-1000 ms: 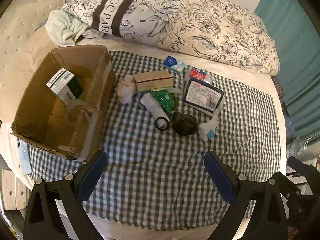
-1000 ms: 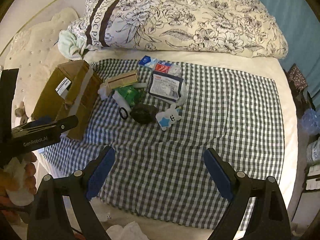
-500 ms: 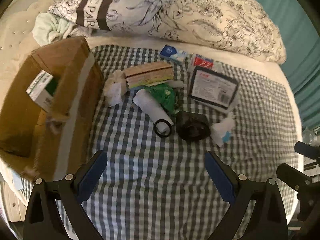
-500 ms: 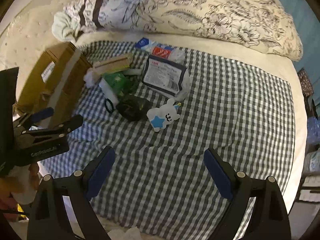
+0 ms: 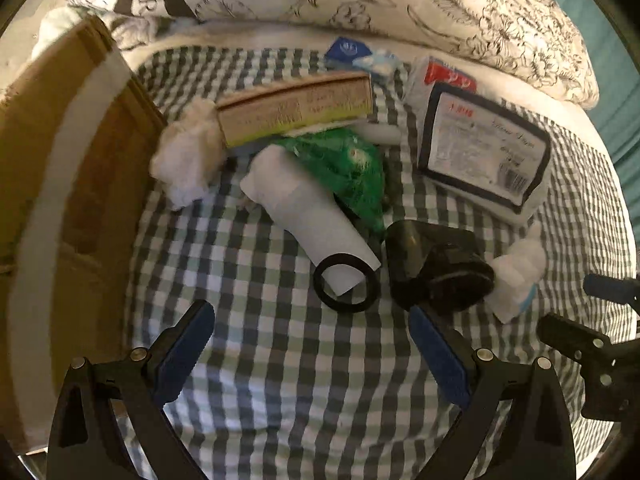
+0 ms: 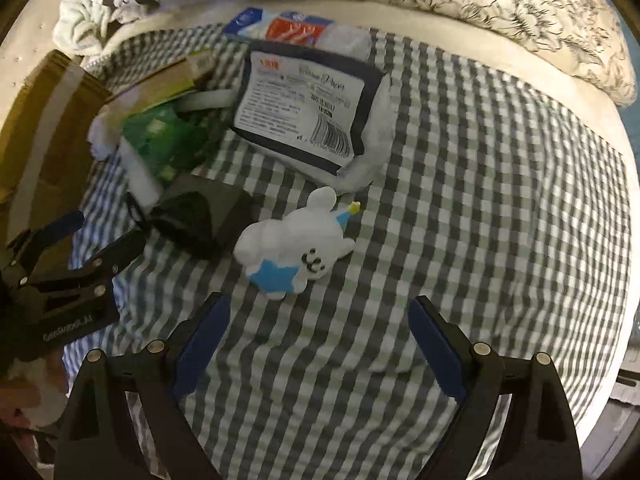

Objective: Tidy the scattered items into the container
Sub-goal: 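Grasp the white plush toy with the right gripper while the left gripper grasps the black ring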

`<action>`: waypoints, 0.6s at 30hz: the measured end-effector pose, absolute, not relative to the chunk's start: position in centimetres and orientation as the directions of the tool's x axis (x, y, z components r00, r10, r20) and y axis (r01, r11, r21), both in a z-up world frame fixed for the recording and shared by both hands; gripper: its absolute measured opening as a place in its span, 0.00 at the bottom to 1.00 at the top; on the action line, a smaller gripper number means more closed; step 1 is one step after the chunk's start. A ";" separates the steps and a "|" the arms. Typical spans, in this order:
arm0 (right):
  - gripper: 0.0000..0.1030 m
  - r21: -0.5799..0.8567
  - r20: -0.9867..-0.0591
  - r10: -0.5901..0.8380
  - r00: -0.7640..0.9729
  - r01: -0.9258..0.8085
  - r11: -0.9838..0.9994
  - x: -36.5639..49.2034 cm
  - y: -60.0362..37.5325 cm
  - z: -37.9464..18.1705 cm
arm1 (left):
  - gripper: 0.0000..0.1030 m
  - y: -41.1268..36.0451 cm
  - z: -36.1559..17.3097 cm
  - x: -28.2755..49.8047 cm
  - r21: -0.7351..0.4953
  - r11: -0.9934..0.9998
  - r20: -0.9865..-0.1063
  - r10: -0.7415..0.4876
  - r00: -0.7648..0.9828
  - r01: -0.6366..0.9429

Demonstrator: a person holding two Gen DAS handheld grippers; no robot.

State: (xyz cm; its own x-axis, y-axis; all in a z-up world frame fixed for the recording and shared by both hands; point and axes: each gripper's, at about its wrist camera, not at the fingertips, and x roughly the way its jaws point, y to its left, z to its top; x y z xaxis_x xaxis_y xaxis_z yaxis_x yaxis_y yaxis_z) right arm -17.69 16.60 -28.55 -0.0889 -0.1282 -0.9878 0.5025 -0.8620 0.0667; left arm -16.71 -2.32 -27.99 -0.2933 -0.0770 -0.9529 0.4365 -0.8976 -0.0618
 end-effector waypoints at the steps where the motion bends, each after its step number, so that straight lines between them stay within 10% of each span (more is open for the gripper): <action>1: 0.88 0.065 -0.989 -0.123 -0.082 0.510 -0.858 -17.9 16.4 -28.9 | 0.97 -2.3 -28.3 -16.9 -0.064 -0.897 -0.954 -0.074 -0.290 0.437; 11: 0.88 0.022 -0.997 -0.063 -0.051 0.581 -0.814 -19.2 14.3 -31.9 | 0.94 -2.8 -30.1 -17.4 -0.091 -0.889 -0.953 -0.052 -0.297 0.448; 18: 0.72 0.043 -0.998 -0.068 -0.020 0.586 -0.809 -19.6 14.3 -32.6 | 0.54 -3.2 -29.4 -16.3 -0.180 -0.887 -0.937 0.023 -0.349 0.425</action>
